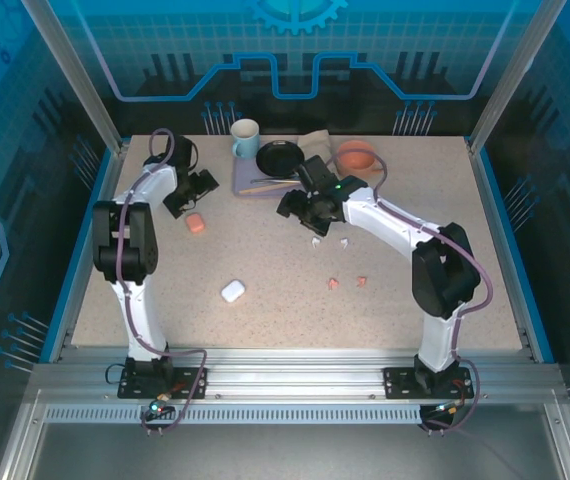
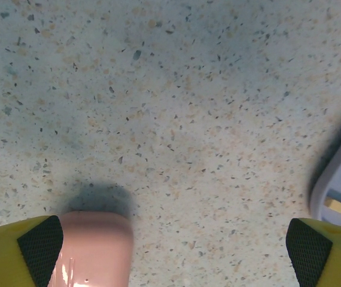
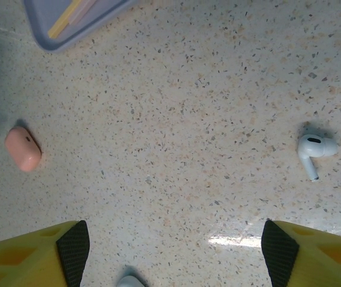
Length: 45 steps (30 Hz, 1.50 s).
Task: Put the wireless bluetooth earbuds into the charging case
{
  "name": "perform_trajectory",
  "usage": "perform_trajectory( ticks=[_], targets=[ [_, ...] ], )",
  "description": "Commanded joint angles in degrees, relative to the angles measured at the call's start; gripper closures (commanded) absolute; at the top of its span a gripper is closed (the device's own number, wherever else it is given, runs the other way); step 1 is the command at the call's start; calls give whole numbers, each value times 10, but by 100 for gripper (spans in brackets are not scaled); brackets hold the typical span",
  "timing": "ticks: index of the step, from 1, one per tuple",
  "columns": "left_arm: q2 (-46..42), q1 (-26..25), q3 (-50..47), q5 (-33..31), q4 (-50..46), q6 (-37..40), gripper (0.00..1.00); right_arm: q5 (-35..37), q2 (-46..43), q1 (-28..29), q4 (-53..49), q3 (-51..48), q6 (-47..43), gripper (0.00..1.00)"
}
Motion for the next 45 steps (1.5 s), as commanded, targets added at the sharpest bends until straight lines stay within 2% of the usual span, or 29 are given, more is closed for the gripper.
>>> perform_trajectory(
  ticks=[1,14,22,25,29,34,45],
  targets=[
    [26,-3,35,-6,-51,24,1,-8,-27,-8,7,-11,-13,21],
    [24,-34,44,17,-101,13,1,-4,-62,-22,10,-36,-9,21],
    [17,-85,28,70,-83,-12,1,-1,-68,-19,5,-30,-17,21],
    [-11,-100,16,37,-77,-32,1,6,-73,-18,-2,-34,-35,21],
    [-25,-81,33,-36,-127,-59,1,16,-85,-16,-4,-44,-56,21],
    [9,-64,111,-118,-243,-5,1,21,-98,-16,-2,-51,-74,21],
    [90,-52,174,-80,-318,28,4,7,-104,-31,1,-48,-98,20]
  ],
)
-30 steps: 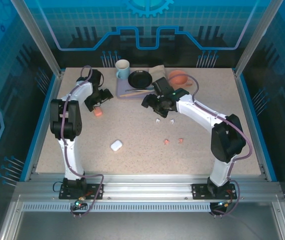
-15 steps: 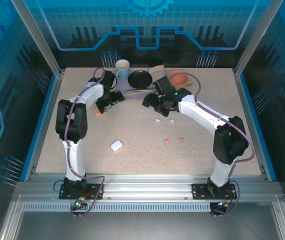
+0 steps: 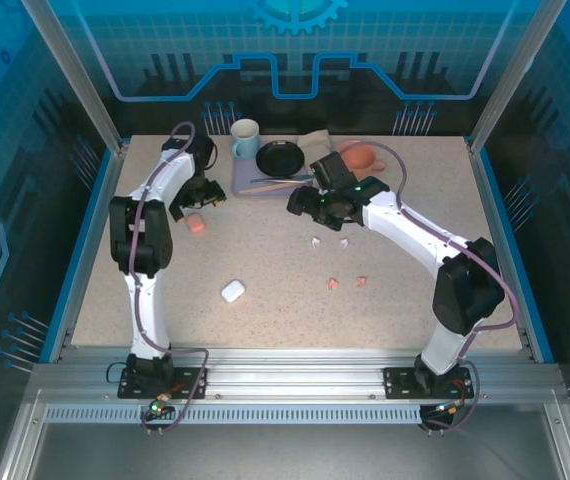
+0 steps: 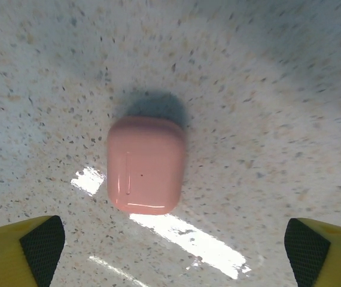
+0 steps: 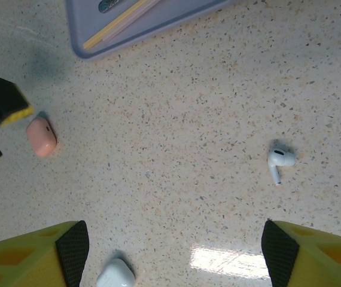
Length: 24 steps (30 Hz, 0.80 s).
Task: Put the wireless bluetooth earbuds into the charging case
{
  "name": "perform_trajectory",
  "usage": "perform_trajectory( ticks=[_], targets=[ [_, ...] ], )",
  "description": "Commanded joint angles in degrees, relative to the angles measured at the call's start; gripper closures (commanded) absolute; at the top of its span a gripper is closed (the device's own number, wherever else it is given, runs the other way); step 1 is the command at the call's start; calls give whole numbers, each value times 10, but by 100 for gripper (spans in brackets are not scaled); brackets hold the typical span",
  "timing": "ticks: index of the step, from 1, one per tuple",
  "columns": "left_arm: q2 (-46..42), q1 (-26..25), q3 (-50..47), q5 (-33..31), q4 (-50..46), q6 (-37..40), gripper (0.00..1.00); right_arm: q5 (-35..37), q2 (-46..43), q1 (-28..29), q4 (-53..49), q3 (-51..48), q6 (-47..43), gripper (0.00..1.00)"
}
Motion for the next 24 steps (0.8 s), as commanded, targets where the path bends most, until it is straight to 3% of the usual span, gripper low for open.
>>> perform_trajectory(
  ticks=[1,11,24],
  targets=[
    [30,2,29,5,-53,18,4,-6,-20,-16,1,-6,-16,20],
    [64,27,41,16,-73,22,14,-13,-36,-41,5,-21,-16,20],
    [67,49,-15,73,-19,24,21,-8,-41,-43,-3,-20,-9,20]
  ],
)
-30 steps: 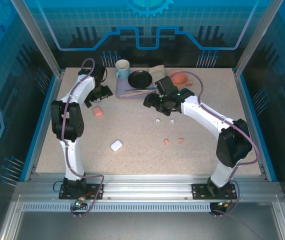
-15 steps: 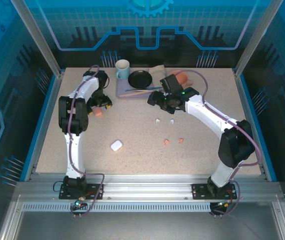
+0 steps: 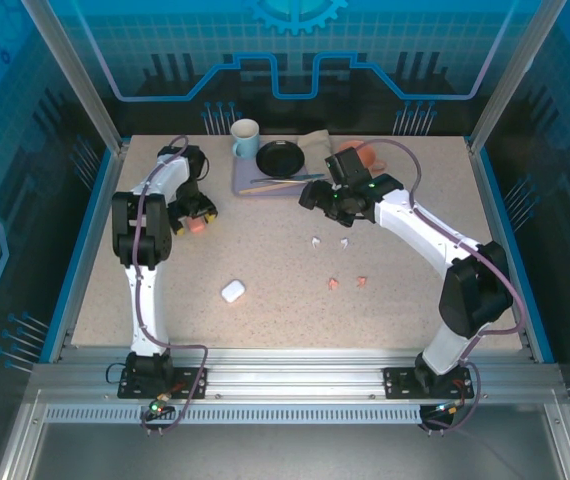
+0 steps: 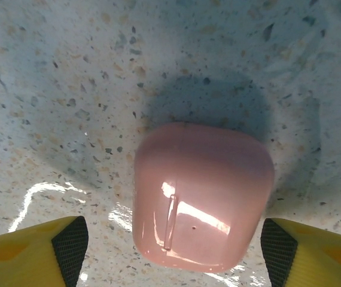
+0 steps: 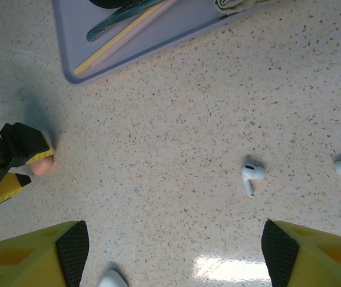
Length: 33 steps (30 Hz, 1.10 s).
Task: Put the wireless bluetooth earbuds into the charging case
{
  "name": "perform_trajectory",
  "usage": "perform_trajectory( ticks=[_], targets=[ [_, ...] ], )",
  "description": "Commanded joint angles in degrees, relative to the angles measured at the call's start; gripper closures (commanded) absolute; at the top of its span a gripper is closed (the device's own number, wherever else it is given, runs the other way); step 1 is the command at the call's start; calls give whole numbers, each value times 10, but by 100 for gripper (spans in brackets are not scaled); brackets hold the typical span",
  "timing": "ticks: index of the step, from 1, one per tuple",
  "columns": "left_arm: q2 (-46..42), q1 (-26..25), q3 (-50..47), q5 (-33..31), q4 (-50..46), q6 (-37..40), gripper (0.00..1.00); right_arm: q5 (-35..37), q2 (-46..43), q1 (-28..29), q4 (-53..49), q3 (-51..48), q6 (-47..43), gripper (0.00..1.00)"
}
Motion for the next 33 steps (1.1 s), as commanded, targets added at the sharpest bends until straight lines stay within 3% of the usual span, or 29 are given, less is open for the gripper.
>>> perform_trajectory(
  ticks=[1,8,20,24,33],
  targets=[
    [13,10,-11,26,8,11,22,0,-19,-5,-6,-2,-3,20],
    [23,18,-12,33,22,16,28,4,-22,-4,-12,-1,2,20],
    [0,20,-35,49,60,44,56,19,-37,0,-20,-8,2,20],
    [-27,16,-53,68,69,56,60,20,-33,3,-19,-8,3,20],
    [-121,-63,-106,91,91,70,61,28,-22,8,-22,-11,-3,20]
  ],
)
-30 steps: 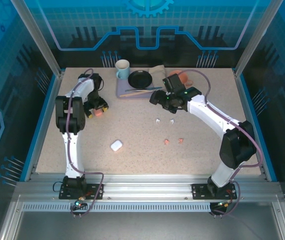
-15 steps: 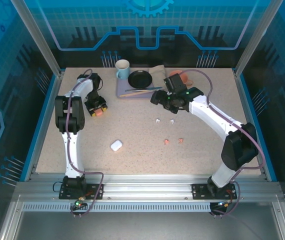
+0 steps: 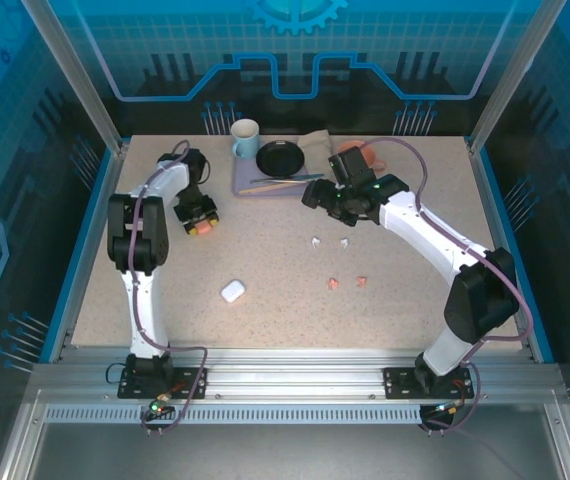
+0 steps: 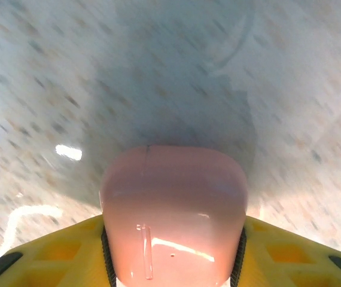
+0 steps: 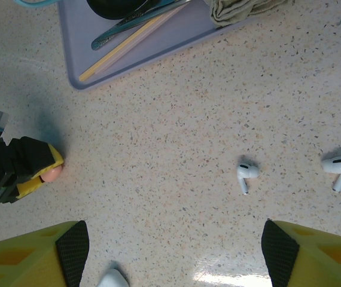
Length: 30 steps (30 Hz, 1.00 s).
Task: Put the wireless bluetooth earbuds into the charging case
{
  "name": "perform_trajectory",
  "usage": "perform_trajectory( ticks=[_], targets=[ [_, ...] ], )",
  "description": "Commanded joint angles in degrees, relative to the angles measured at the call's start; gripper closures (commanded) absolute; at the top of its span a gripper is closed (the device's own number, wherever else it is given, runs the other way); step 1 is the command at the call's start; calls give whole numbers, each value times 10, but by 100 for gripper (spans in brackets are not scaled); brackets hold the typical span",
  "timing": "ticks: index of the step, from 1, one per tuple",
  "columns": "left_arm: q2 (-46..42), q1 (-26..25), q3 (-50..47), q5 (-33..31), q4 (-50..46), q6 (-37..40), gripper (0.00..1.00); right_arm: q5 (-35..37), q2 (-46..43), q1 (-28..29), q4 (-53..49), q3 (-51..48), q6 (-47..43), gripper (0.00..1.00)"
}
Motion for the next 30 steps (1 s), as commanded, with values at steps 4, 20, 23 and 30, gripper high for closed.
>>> perform_trajectory(
  ticks=[4,20,23,30],
  targets=[
    [-103,-104,-52,36,24,-9,61,22,3,6,-13,-16,-11,20],
    [-123,-329,-192,-2,134,-188,55,45,-2,7,-15,-68,-18,20],
    [-116,-334,-197,7,145,-193,37,47,-4,7,-19,-74,-19,20],
    [-152,-313,-174,4,140,-181,2,56,-20,10,-35,-95,-22,21]
  ],
)
